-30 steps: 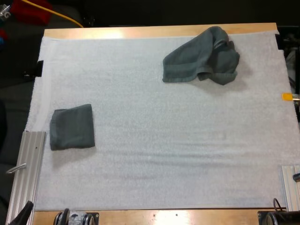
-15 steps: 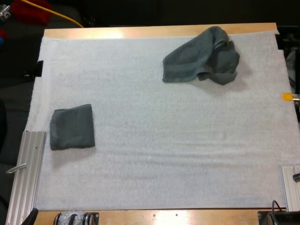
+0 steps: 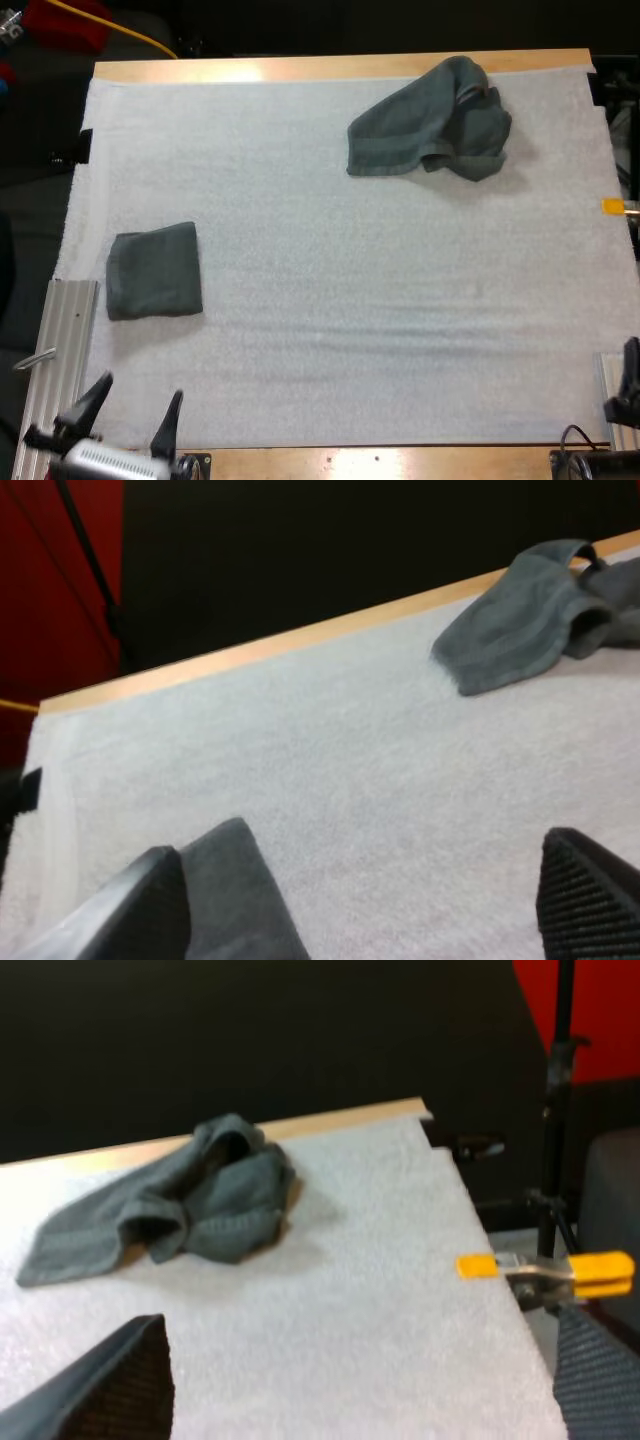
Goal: Pick towel from pile, fold and stack
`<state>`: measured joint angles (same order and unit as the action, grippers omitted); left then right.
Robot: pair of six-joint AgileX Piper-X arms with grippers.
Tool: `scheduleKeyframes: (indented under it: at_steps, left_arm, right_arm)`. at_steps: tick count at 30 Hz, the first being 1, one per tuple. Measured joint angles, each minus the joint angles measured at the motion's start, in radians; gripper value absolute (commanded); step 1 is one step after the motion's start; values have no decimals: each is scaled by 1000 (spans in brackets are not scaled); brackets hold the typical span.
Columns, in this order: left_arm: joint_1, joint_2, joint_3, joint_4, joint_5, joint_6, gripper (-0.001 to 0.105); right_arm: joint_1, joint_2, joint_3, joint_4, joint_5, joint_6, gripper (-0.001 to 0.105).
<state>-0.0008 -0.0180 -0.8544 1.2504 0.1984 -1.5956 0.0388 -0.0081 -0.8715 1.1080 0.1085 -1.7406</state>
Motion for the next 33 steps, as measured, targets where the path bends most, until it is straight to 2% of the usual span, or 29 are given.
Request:
scheduleKeyframes:
  at_steps: [7,14,20,33]
  left_arm:
    - [0,2,191,-108,2,0,70]
    - [0,2,308,-139,3,0,70]
    - [0,5,315,-156,18,0,70]
    - [0,5,315,-156,17,0,70]
  right_arm:
    - [0,0,168,-12,0,0,75]
    - [0,2,273,-12,0,0,75]
    - [0,2,326,-19,1,0,75]
    - [0,2,326,-27,1,2,75]
